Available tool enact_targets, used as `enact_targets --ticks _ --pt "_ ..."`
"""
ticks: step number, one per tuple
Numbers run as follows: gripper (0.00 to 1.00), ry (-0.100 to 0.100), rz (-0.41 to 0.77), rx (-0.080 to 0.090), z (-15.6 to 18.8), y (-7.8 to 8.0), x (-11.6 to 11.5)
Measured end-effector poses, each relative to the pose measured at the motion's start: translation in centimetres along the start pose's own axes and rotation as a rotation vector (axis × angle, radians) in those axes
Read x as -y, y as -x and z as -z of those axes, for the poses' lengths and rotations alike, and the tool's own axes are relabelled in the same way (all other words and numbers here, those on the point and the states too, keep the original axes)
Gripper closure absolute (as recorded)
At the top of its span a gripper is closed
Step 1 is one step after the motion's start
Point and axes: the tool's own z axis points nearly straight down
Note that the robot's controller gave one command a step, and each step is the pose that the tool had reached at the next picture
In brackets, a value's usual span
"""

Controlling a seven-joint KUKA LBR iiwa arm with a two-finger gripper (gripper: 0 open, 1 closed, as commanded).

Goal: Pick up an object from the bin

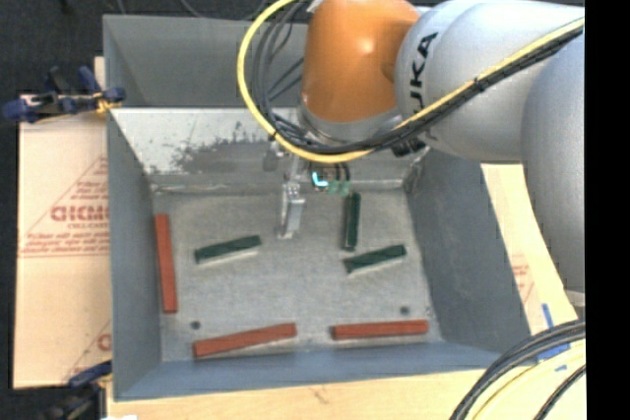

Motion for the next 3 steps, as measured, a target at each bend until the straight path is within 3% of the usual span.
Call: enact_targets --ticks 1,2,3 --pt "0.0 -0.001 0.341 0.002 -13.4 -4.2 -4.1" --pt "1.0 0.001 0.336 0.008 -13.1 -4.0 -4.1" --pt "1.0 -0.002 0.335 0.02 0.7 4.5 -4.5"
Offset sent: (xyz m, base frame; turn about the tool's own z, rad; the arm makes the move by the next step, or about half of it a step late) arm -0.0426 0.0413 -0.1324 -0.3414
